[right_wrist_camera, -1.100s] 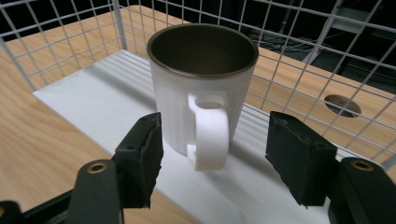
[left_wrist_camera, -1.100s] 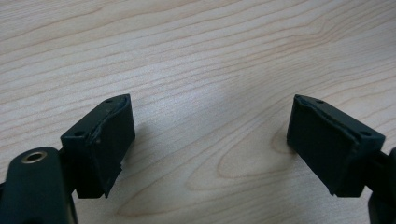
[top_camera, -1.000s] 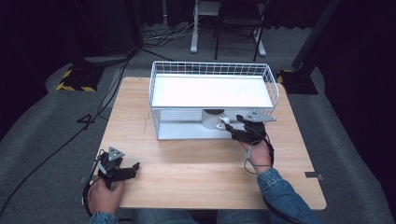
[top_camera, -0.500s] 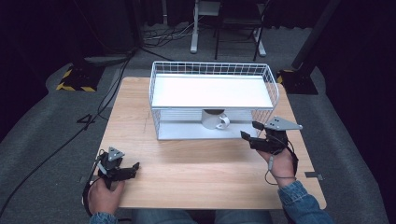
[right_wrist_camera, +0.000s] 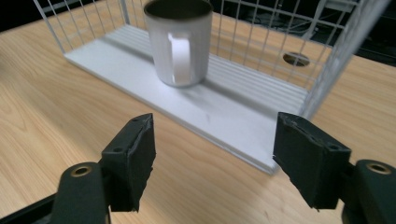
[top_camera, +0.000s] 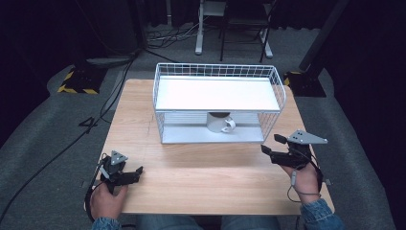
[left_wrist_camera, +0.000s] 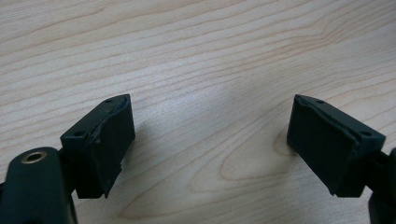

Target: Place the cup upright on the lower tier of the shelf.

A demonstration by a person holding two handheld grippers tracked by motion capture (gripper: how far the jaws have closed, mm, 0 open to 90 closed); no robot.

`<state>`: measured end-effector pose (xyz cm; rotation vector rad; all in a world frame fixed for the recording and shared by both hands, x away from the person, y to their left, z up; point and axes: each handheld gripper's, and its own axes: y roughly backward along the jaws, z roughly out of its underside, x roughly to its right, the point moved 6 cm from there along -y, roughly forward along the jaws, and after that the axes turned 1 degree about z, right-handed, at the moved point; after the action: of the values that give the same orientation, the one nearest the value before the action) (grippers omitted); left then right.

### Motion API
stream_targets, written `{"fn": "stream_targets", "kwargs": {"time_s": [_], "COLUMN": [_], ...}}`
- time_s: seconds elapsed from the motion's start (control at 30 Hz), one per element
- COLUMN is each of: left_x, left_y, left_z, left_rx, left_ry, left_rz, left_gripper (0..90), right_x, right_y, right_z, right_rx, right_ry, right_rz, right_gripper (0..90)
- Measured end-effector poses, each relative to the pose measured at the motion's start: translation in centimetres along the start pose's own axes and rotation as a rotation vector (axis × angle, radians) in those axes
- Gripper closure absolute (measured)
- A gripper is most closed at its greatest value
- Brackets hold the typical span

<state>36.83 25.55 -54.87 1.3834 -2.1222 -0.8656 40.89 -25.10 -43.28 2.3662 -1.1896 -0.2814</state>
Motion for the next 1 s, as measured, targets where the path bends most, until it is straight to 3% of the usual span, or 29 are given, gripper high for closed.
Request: {"fn": "stream_targets", "kwargs": {"time_s": [0.2, 0.23, 0.4, 0.43, 0.5, 0.7, 1.0], "left_x": [0.0, 0.0, 0.0, 0.0, 0.0, 0.0, 0.0], "left_y": [0.0, 0.0, 0.0, 0.0, 0.0, 0.0, 0.0], "left_z": [0.0, 0.0, 0.0, 0.0, 0.0, 0.0, 0.0], "left_rx": [-0.001, -0.001, 0.0, -0.001, -0.001, -0.001, -0.001], "left_ry": [0.001, 0.001, 0.001, 0.001, 0.001, 0.001, 0.001], "left_rz": [0.0, 0.0, 0.0, 0.0, 0.0, 0.0, 0.0], "left_gripper": [15.4, 15.4, 15.4, 15.4, 15.4, 15.4, 15.4], "right_x": [1.9, 2.6, 3.8, 4.5, 4.8, 6.4, 6.9], "right_y": [1.1, 1.3, 1.5, 1.5, 1.5, 0.9, 0.6], "right_z": [1.8, 2.6, 4.0, 5.0, 5.3, 8.7, 10.6], "right_rx": [-0.008, -0.047, -0.065, -0.086, -0.093, -0.169, -0.213], "right_ry": [-0.023, -0.058, -0.061, -0.069, -0.073, -0.105, -0.126], "right_rz": [0.059, 0.075, 0.099, 0.111, 0.115, 0.112, 0.124], "right_gripper": [17.7, 16.5, 15.8, 15.6, 15.4, 15.3, 15.1]}}
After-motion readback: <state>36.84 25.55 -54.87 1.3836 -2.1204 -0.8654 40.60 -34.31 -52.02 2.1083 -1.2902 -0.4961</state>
